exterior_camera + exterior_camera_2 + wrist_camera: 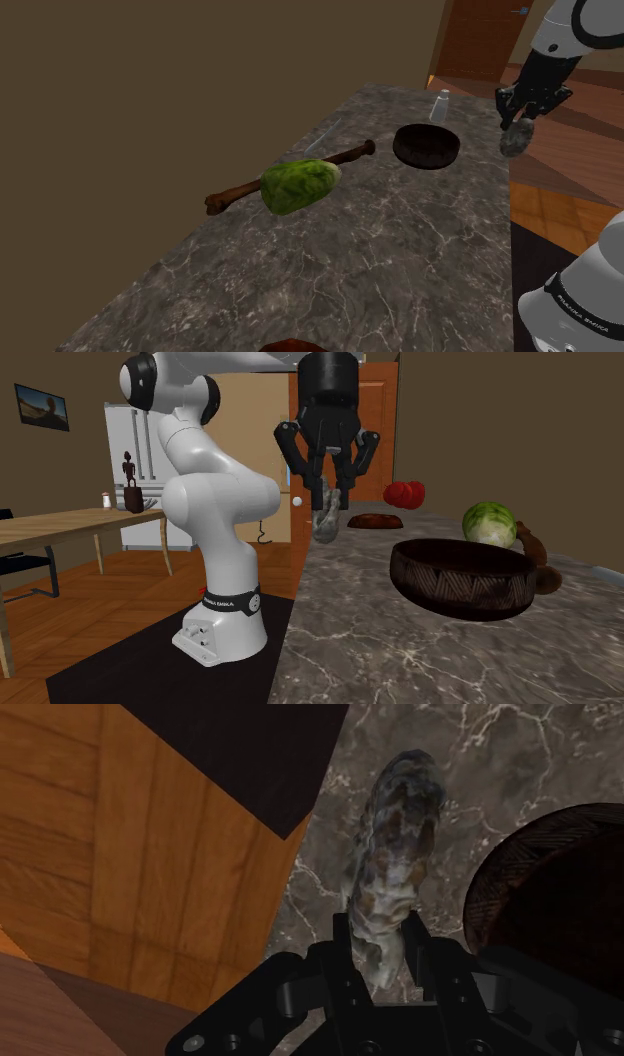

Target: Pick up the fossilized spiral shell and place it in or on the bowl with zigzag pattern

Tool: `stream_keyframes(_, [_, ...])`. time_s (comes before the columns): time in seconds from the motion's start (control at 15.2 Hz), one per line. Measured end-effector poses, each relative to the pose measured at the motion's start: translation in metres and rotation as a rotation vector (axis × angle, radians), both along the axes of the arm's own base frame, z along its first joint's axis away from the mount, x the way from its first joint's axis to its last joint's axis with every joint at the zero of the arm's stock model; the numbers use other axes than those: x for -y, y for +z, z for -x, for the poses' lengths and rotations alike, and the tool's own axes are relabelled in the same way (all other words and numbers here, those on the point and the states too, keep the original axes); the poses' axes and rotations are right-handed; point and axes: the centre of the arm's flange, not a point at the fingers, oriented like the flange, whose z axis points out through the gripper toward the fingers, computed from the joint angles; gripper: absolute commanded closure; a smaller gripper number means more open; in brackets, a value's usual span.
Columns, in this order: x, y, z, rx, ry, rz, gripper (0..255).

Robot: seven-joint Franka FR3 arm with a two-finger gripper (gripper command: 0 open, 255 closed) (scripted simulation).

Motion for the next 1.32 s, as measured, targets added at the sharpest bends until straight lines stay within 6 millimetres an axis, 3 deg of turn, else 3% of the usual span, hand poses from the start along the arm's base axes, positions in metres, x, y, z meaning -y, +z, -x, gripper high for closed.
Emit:
stream_keyframes(0.66, [0.001,0.051,0.002,0.0,0.0,0.0,255])
stream_keyframes(0.79, [-0.005,0.056,-0.014,0.0,0.0,0.0,255])
stream_keyframes(1.32, [-0.034,0.061,-0.112,0.0,0.0,0.0,255])
